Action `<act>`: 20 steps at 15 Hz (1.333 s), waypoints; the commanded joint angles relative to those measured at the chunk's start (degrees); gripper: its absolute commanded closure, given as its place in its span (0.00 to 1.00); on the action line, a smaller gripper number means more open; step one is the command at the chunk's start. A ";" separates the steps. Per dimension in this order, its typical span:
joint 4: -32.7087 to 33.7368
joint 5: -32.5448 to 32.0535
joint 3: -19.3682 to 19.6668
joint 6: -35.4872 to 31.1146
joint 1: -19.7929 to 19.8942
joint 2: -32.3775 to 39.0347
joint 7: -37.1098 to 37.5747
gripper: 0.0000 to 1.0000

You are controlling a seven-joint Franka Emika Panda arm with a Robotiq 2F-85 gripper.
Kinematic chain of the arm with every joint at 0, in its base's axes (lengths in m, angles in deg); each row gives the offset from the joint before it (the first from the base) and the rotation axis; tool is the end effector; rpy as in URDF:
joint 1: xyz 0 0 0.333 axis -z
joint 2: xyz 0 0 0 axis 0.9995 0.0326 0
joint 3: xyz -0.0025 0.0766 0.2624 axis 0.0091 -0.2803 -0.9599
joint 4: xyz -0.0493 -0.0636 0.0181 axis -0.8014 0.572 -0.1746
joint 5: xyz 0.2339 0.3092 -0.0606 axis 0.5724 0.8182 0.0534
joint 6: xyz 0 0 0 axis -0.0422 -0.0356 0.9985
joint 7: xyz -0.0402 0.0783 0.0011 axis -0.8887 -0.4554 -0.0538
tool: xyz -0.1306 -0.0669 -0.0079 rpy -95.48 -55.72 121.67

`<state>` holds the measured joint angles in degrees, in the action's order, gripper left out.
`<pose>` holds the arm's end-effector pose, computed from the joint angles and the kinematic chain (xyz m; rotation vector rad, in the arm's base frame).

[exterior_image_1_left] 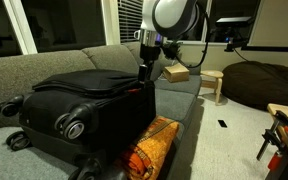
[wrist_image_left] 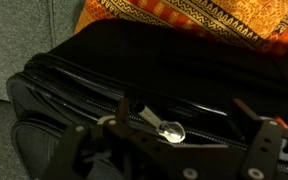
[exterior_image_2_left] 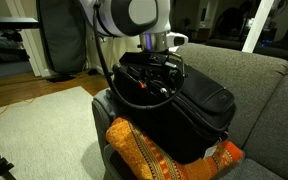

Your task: Slide the zip to the right

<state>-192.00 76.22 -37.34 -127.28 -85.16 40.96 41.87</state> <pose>0.6035 -0.0427 0.1675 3.0237 0.3489 0.3169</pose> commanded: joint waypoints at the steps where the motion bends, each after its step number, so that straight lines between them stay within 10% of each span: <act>1: -1.82 -0.99 0.34 -1.36 0.14 -1.71 1.27 0.02; 15: -1.50 -1.14 0.79 -1.59 0.11 -1.56 1.80 0.90; 20: -0.62 -0.60 1.22 -0.48 0.48 -1.61 2.62 0.93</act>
<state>-191.91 76.22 -36.67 -127.96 -85.13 40.89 42.82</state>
